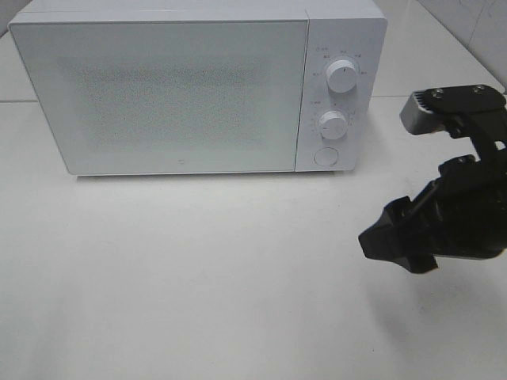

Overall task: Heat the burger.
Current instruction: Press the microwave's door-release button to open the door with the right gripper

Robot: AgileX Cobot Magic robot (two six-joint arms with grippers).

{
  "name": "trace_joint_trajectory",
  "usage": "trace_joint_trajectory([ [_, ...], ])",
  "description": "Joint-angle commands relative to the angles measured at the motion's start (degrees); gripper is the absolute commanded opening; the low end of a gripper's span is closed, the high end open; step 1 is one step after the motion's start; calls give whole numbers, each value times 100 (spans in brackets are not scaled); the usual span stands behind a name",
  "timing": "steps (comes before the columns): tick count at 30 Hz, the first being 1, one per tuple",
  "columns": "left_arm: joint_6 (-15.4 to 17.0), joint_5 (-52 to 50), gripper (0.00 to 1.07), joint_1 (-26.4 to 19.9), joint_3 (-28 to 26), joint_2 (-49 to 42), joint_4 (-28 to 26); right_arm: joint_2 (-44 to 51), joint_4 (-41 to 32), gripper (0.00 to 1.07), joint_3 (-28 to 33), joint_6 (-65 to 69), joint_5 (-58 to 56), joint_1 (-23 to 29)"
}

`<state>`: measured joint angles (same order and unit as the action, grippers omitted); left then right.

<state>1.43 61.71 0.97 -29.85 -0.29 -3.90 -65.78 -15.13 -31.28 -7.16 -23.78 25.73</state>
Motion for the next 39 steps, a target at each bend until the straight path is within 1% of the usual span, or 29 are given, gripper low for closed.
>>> trace_joint_trajectory([
  [1,0,-52,100,-17,11,-92,-52,693,69,71,6,57,-1026,-40],
  [3,0,-52,100,-17,11,-92,-52,831,63,71,6,57,-1169,-40],
  [4,0,-52,100,-17,11,-92,-52,1175,63,71,6,57,-1501,-40],
  [5,0,-52,100,-17,11,-92,-52,1175,63,71,6,57,-1501,-40],
  [7,0,-52,100,-17,11,-92,-52,1673,63,71,6,120,-1891,-40],
  [8,0,-52,100,-17,11,-92,-52,1673,63,71,6,120,-1891,-40],
  [9,0,-52,100,-17,11,-92,-52,2005,63,71,6,183,-2108,-40],
  [10,0,-52,100,-17,11,-92,-52,2005,63,71,6,183,-2108,-40],
  [15,0,-52,100,-17,11,-92,-52,3060,246,71,6,338,-2659,-40],
  [16,0,-52,100,-17,11,-92,-52,3060,246,71,6,338,-2659,-40],
  [17,0,-52,100,-17,11,-92,-52,3409,315,71,6,355,-2802,-40],
  [19,0,-52,100,-17,11,-92,-52,3570,338,71,6,378,-2853,-40],
  [20,0,-52,100,-17,11,-92,-52,3971,384,71,6,418,-2945,-63],
  [21,0,-52,100,-17,11,-92,-52,3971,384,71,6,418,-2945,-63],
  [22,0,-52,100,-17,11,-92,-52,4165,344,71,6,430,-2979,-149],
  [23,0,-52,100,-17,11,-92,-52,4544,344,71,6,521,-3048,-435],
  [24,0,-52,100,-17,11,-92,-52,4544,344,71,6,521,-3048,-435],
  [25,0,-52,100,-17,11,-92,-52,4704,350,71,6,527,-3094,-556],
  [26,0,-52,100,-17,11,-92,-52,5053,401,71,11,527,-3157,-808],
  [27,0,-52,100,-17,11,-92,-52,5053,401,71,11,527,-3157,-808],
  [28,0,-52,100,-17,11,-92,-52,5426,510,71,57,527,-3163,-1014],
  [31,0,-52,100,-17,11,-92,-52,5758,705,71,103,539,-3209,-1157],
  [32,0,-52,100,-17,11,-92,-52,6022,877,71,172,590,-3300,-1312],
  [33,0,-52,100,-17,11,-92,-52,6022,877,71,172,590,-3300,-1312],
  [35,0,-52,100,-17,11,-92,-52,6354,922,71,286,682,-3295,-1530],
  [36,0,-52,100,-17,11,-92,-52,6354,922,71,286,682,-3295,-1530],
  [37,0,-52,100,-17,11,-92,-52,6543,922,71,286,716,-3295,-1684],
  [38,0,-52,100,-17,11,-92,-52,6543,922,71,286,716,-3295,-1684],
  [39,0,-52,100,-17,11,-92,-52,6727,934,71,286,716,-3295,-1891],
])
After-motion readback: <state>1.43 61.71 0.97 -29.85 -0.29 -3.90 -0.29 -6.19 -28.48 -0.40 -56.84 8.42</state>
